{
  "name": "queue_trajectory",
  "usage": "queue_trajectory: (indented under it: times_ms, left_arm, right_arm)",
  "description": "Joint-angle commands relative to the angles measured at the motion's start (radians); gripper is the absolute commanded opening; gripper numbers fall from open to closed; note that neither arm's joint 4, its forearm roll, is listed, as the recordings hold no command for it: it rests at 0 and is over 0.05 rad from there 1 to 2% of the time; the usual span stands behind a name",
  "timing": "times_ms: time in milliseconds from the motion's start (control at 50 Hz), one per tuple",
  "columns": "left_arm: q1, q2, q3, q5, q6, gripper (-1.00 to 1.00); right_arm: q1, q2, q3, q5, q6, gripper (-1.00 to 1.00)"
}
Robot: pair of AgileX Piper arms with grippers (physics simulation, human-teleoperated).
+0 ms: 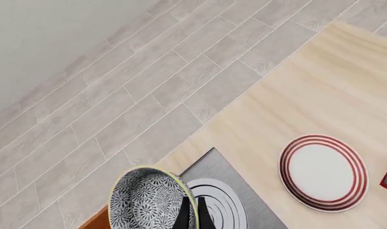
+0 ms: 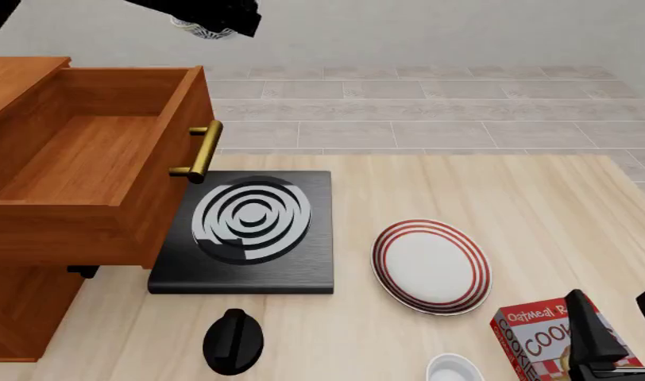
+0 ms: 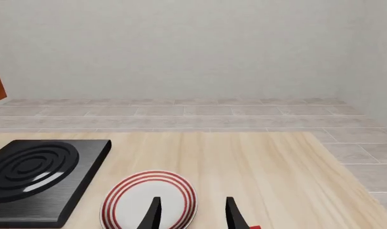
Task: Pick the akita bowl in the top layer of the wooden cabinet and place it on the plate.
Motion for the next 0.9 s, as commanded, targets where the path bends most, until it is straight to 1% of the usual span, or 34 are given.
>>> queue_trajectory:
  times_ms: [20,140,260,400,700,900]
  left_arm:
    - [-0.056,0.012,-0.009,-0.022,0.003,-1.0]
    - [-0.08,0.023,-0.019,-0.029,0.004,-1.0]
    - [-0.1,0.034,0.004,-0.062,0.005,-1.0]
    - [-0.119,0.054,-0.014,-0.064,-0.005,-1.0]
    - [-0.167,0.079,0.002,-0.097,-0.012,-1.0]
    - [-0.2,0.088,0.03,-0.124,-0.015,-1.0]
  right_arm:
    - [-0.001,0.0,0.001,-0.001,0.002,1.0]
    - [0.0,0.001,0.002,-0.001,0.002,1.0]
    - [0.001,0.0,0.001,-0.001,0.0,1.0]
    - [0.002,0.0,0.0,0.0,0.0,1.0]
    - [0.003,0.0,-0.001,0.0,-0.002,1.0]
    - [0.002,0.002,-0.003,0.0,0.001,1.0]
